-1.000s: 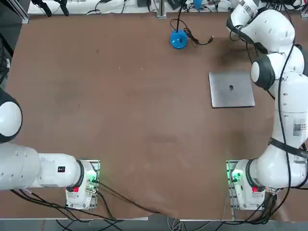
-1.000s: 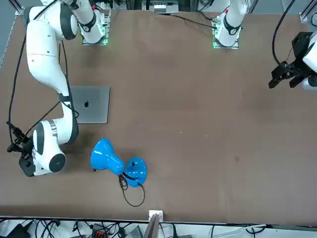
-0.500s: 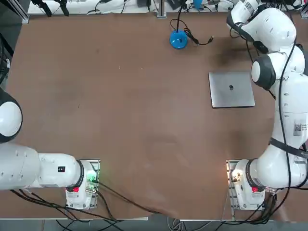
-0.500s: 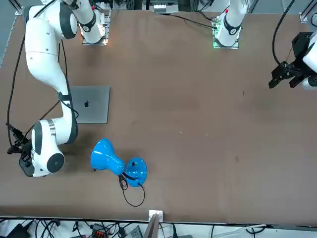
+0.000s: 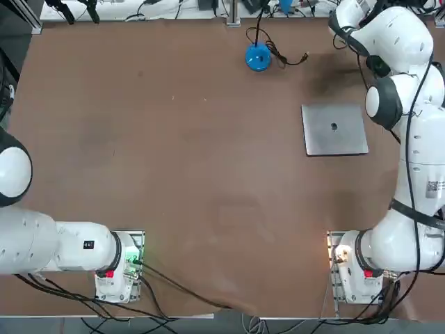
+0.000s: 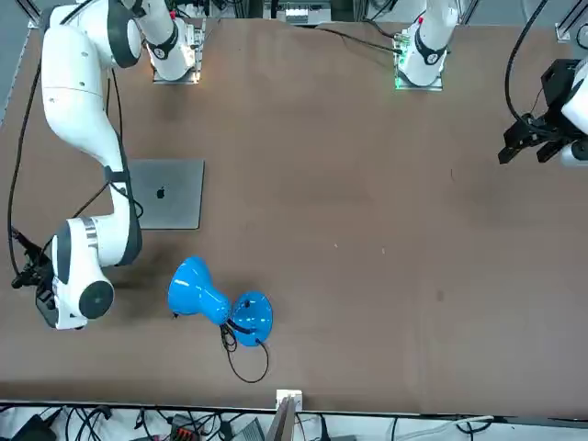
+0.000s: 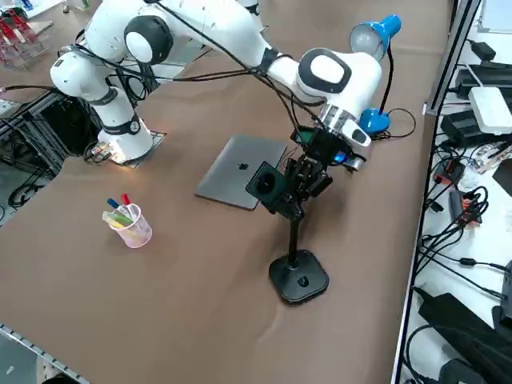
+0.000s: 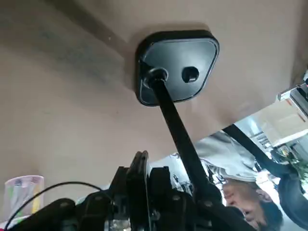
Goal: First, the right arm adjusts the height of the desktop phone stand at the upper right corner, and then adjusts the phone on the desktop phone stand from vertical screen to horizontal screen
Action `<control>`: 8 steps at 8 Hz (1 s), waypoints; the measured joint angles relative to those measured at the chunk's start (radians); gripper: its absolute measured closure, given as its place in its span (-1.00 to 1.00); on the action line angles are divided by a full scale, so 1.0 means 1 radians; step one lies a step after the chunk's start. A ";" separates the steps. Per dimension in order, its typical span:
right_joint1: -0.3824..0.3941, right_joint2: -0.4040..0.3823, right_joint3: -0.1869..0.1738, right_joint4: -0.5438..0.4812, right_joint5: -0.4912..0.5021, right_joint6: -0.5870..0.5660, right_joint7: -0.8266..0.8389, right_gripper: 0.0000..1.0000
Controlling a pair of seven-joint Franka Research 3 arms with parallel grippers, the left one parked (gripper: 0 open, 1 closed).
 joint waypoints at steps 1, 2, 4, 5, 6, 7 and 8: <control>-0.003 -0.010 0.000 0.000 0.017 0.000 -0.001 0.61; -0.004 -0.020 0.001 0.000 0.031 0.000 -0.003 0.61; -0.008 -0.035 0.001 0.001 0.065 -0.001 -0.004 0.61; -0.013 -0.045 0.001 0.001 0.086 -0.001 -0.004 0.61; -0.019 -0.054 0.002 0.001 0.101 0.000 -0.006 0.61; -0.022 -0.060 0.003 0.001 0.115 0.000 -0.007 0.61; -0.024 -0.067 0.003 0.001 0.131 0.000 -0.007 0.61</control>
